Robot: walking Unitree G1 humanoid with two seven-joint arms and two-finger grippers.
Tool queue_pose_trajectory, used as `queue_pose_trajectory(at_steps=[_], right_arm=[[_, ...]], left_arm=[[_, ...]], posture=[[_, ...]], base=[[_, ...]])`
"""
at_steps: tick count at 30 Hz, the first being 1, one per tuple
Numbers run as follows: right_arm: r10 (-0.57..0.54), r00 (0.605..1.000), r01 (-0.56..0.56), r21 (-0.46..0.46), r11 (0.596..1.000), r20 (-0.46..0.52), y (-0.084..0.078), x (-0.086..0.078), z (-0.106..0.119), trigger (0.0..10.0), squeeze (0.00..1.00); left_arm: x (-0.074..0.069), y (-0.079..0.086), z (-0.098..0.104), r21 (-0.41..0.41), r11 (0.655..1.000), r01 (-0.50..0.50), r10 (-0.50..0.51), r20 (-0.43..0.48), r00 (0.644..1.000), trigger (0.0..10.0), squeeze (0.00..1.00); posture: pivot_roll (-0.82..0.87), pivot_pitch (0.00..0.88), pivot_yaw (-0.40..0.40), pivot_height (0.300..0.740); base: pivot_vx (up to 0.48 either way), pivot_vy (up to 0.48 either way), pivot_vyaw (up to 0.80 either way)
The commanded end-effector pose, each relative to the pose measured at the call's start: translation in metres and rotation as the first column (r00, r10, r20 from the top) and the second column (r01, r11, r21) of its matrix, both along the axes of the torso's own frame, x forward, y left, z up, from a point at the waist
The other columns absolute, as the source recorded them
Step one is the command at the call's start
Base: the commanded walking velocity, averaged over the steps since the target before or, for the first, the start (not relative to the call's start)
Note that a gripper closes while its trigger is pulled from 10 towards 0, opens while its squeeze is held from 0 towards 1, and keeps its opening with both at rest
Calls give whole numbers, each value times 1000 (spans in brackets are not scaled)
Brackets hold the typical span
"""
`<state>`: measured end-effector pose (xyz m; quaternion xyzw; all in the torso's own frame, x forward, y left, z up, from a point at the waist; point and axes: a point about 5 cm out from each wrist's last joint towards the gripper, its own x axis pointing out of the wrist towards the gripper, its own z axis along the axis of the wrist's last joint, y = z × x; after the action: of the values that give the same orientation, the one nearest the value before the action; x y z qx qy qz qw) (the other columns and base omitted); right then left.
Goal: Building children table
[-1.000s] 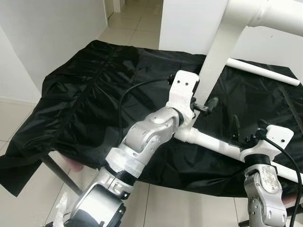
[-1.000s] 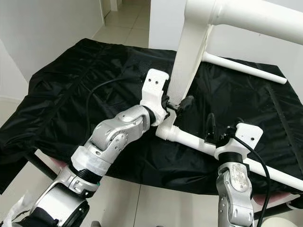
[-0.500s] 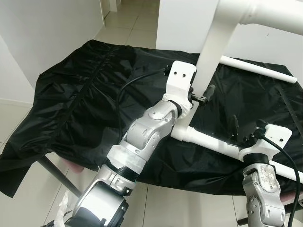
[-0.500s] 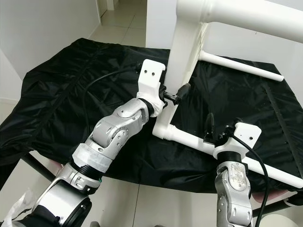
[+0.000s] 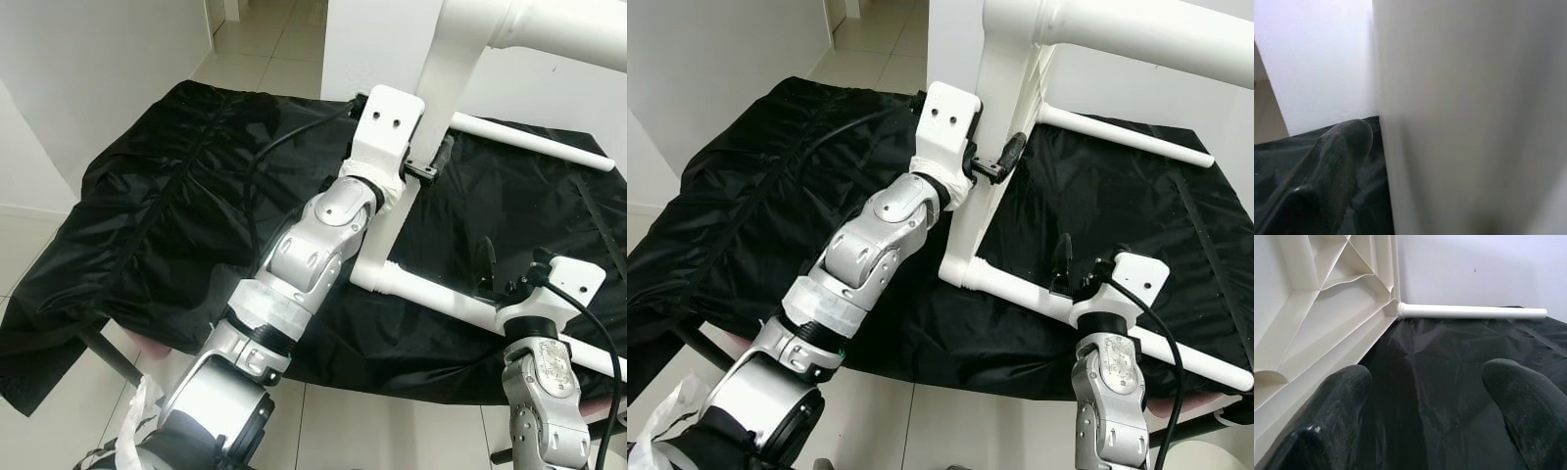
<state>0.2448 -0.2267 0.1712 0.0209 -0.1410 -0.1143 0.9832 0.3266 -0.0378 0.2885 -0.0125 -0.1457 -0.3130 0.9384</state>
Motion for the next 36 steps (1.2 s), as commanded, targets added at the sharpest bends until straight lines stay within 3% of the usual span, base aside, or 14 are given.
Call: queue_pose_trajectory(at_steps=[1,6,7,8,16,22,24,27,30,33,36], right_arm=[[-9,1000,9,5,1000,-22,-1,0,-4,10000,0],[-15,1000,15,7,1000,-21,-1,-1,-4,10000,0],[-18,1000,18,6,1000,-21,-1,-1,-4,10000,0],[-21,1000,21,9,1000,-21,-1,-1,-4,10000,0],[-27,999,27,13,1000,-22,0,-2,-6,10000,0],[-39,999,40,16,999,-29,0,-4,-9,10000,0],[-40,999,41,17,999,-30,-1,-4,-9,10000,0],[-38,999,38,16,999,-30,-1,-1,-10,10000,0],[-36,999,36,16,999,-30,-1,0,-10,10000,0],[-29,999,30,13,999,-30,0,2,-10,10000,0],[-24,999,24,11,1000,-31,0,3,-10,10000,0]], left_arm=[[-5,-12,11,-135,965,-224,217,-63,974,10000,0],[-3,-17,11,-106,969,-222,216,-65,974,10000,0],[-2,-19,10,-87,970,-226,221,-65,973,8471,0],[-1,-20,9,-77,971,-228,223,-70,972,0,0],[2,-17,7,-70,969,-239,234,-73,970,0,0],[19,23,-2,-49,931,-362,357,-84,930,0,0],[20,29,-2,-47,924,-380,376,-79,923,0,0],[27,60,1,-46,881,-471,469,-50,882,0,0],[28,70,3,-46,867,-495,494,-46,869,0,0],[28,95,8,-46,826,-562,562,-12,827,0,0],[25,109,13,-41,796,-604,605,21,796,0,0]], posture=[[-121,95,-18,740],[-124,96,-10,740],[-124,96,-10,740],[-125,96,-7,740],[-127,99,4,740],[-118,95,6,740],[-118,95,6,740],[-106,88,2,740],[-102,86,-2,740],[-90,79,-10,740],[-88,78,-11,740]], base=[[0,0,0],[0,0,0],[0,0,0],[0,0,0],[0,0,0],[0,0,0],[0,0,0],[0,0,0],[0,0,0],[0,0,0],[0,0,0]])
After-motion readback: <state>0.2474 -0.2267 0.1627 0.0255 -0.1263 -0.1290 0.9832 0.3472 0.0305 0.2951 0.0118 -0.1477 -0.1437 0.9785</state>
